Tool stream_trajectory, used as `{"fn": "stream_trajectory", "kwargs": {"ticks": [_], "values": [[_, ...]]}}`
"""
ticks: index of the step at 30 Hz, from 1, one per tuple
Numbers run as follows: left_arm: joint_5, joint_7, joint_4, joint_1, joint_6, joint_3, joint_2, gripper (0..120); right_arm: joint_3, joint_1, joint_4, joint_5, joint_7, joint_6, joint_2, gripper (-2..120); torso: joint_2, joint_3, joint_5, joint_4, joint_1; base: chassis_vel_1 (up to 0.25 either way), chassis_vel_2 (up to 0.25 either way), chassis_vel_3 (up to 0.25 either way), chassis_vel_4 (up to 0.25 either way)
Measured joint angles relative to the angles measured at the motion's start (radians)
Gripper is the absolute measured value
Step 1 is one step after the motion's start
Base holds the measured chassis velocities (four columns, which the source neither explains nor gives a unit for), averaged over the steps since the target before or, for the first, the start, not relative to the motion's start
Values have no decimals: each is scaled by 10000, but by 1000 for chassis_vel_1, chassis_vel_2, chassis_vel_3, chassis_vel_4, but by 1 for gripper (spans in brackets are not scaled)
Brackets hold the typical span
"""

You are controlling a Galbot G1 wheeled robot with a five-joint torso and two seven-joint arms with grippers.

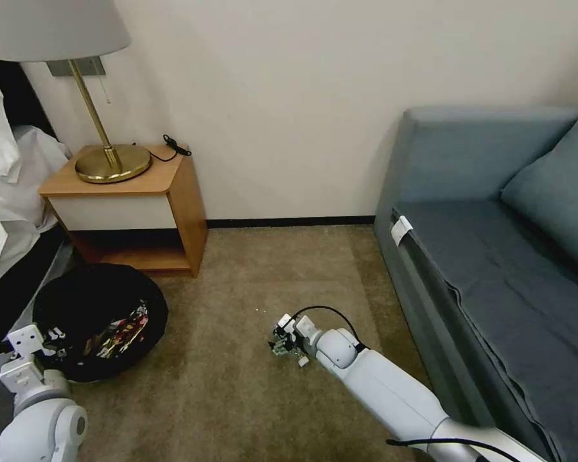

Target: Pick up the trash bin, then pick up the garbage on the floor and place it into the trash bin.

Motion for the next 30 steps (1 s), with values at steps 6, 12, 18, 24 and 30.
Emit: {"fn": "stream_trajectory", "kwargs": {"ticks": [6,12,18,24,30], "values": [[29,-5,-85,94,-22,-3,-25,4,223,-197,-167,-77,0,61,27,100,0,0,0,0,0,0,0,0,0],[35,-12,-211,181,-31,-30,-46,4,282,-337,-342,-202,-44,79,67,100,0,0,0,0,0,0,0,0,0],[57,-14,-296,245,-33,-30,-74,4,291,-418,-584,-369,-169,132,117,99,0,0,0,0,0,0,0,0,0],[78,-15,-398,336,-50,-42,-90,4,289,-421,-992,-631,-316,254,206,83,0,0,0,-1,0,0,0,0,0],[114,-16,-475,474,-123,-56,-139,4,344,-441,-1023,-642,-336,276,251,61,0,0,0,0,0,0,0,0,0]]}}
